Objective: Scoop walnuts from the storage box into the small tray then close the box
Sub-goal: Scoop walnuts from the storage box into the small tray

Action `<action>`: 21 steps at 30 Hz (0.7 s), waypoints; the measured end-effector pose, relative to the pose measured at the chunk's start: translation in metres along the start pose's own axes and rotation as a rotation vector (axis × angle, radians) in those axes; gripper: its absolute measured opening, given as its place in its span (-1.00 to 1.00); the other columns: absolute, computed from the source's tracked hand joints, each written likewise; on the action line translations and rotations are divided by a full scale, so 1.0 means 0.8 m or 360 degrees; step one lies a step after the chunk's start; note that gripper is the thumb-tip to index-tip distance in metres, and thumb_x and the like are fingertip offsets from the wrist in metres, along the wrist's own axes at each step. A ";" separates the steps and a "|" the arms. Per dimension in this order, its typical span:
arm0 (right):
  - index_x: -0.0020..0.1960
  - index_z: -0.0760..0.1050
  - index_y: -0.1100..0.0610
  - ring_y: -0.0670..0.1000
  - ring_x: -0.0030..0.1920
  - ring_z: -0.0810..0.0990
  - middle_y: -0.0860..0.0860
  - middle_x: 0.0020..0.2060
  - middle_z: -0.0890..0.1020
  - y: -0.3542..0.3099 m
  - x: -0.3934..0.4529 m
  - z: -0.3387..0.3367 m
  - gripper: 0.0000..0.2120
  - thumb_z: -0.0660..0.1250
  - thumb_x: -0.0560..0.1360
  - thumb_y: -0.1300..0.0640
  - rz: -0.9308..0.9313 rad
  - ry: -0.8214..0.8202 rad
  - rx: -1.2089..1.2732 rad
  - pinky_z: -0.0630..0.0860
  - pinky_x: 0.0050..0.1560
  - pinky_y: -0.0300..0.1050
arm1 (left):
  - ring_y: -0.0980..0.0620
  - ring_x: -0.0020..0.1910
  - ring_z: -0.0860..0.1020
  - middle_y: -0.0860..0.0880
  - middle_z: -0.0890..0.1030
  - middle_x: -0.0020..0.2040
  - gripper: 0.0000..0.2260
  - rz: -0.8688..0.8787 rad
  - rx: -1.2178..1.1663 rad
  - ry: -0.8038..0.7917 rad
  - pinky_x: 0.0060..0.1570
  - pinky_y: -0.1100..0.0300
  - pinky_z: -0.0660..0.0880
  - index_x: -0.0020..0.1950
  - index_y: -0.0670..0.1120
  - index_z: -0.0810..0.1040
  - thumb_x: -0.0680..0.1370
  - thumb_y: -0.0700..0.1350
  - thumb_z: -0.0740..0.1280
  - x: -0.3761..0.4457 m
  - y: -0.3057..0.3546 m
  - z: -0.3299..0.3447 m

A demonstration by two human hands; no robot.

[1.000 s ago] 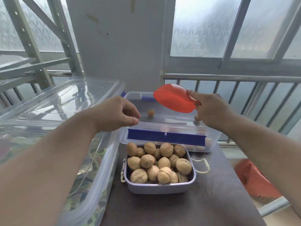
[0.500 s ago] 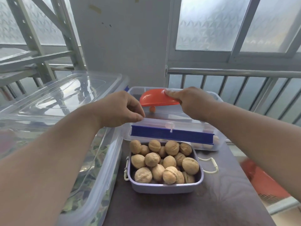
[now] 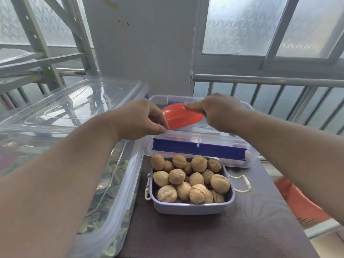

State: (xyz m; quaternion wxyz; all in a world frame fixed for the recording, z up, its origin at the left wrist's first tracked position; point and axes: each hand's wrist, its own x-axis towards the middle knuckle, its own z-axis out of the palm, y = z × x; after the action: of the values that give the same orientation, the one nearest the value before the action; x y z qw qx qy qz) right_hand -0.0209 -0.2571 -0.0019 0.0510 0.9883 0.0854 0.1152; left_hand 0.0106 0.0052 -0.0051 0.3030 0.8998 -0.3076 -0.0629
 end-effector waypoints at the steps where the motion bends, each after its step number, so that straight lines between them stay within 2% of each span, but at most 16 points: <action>1: 0.55 0.24 -0.44 0.22 0.02 0.61 0.10 0.10 0.60 0.002 -0.002 0.004 -0.35 0.12 0.69 0.24 -0.0016 -0.0048 0.0022 0.62 0.05 0.16 | 0.14 -0.02 0.71 0.20 0.77 -0.10 -0.90 0.0002 0.0001 -0.0002 0.18 -0.01 0.66 -0.06 0.16 0.81 0.56 -0.06 0.53 -0.001 0.000 0.000; 5: 0.44 0.39 -0.49 0.12 -0.11 0.58 0.06 -0.02 0.58 0.022 -0.011 -0.004 -0.46 0.18 0.73 0.16 -0.0076 -0.0115 0.0213 0.55 0.05 0.04 | 0.17 -0.02 0.71 0.20 0.77 -0.09 -0.90 0.0007 0.0002 -0.0017 0.20 0.00 0.66 -0.03 0.15 0.81 0.57 -0.05 0.52 -0.002 0.001 0.000; 8: 0.42 0.47 -0.41 0.08 -0.12 0.56 -0.01 -0.08 0.57 0.029 -0.027 -0.018 -0.56 0.23 0.72 0.09 -0.0120 -0.0202 0.0314 0.55 0.10 0.06 | 0.18 -0.02 0.72 0.19 0.78 -0.09 -0.90 0.0011 0.0001 -0.0011 0.20 0.02 0.65 -0.03 0.13 0.81 0.57 -0.07 0.53 -0.002 0.004 -0.001; 10: 0.40 0.55 -0.32 -0.02 -0.17 0.53 -0.11 -0.12 0.57 0.029 -0.035 -0.028 -0.63 0.25 0.70 0.04 -0.0098 -0.0254 0.0447 0.52 0.01 -0.07 | 0.18 -0.02 0.72 0.19 0.78 -0.10 -0.91 0.0006 -0.0001 -0.0004 0.21 0.03 0.65 -0.04 0.13 0.81 0.56 -0.07 0.54 -0.002 0.003 -0.001; 13: 0.32 0.59 -0.34 -0.06 -0.15 0.57 -0.24 -0.11 0.64 0.041 -0.037 -0.039 -0.58 0.29 0.70 0.17 -0.0035 -0.0346 0.0558 0.47 -0.16 -0.37 | 0.18 -0.01 0.71 0.20 0.78 -0.10 -0.92 -0.0015 0.0004 0.0000 0.20 0.03 0.64 -0.04 0.14 0.81 0.56 -0.05 0.54 -0.003 0.002 -0.001; 16: 0.31 0.58 -0.38 -0.06 -0.14 0.61 -0.23 -0.22 0.68 0.055 -0.036 -0.051 -0.54 0.31 0.69 0.20 0.0054 -0.0527 0.0690 0.52 -0.06 -0.21 | 0.14 -0.04 0.72 0.15 0.78 -0.13 -0.95 -0.0025 0.0008 0.0030 0.17 0.01 0.66 -0.06 0.10 0.80 0.56 -0.05 0.56 -0.002 0.003 -0.002; 19: 0.28 0.60 -0.35 -0.16 -0.37 0.54 -0.17 -0.41 0.64 0.062 -0.034 -0.049 -0.58 0.31 0.69 0.18 0.0104 -0.0629 0.0836 0.51 -0.28 -0.27 | 0.12 -0.07 0.72 0.12 0.77 -0.15 -0.98 -0.0045 0.0022 0.0066 0.14 0.01 0.66 -0.09 0.07 0.79 0.54 -0.05 0.58 -0.001 0.002 -0.003; 21: 0.19 0.66 -0.31 -0.11 -0.42 0.47 -0.09 -0.43 0.60 0.062 -0.033 -0.044 -0.62 0.31 0.70 0.18 0.0127 -0.0723 0.0947 0.46 -0.38 -0.23 | 0.11 -0.07 0.73 0.11 0.77 -0.14 -0.95 -0.0057 0.0035 0.0078 0.14 -0.01 0.67 -0.07 0.07 0.77 0.51 -0.03 0.60 0.000 0.000 -0.003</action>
State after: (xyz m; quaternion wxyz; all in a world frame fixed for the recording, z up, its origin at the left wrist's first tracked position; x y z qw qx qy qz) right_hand -0.0467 -0.3079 0.0321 -0.2252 0.9629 0.0632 -0.1348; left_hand 0.0109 0.0063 -0.0033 0.2994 0.9097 -0.2847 -0.0427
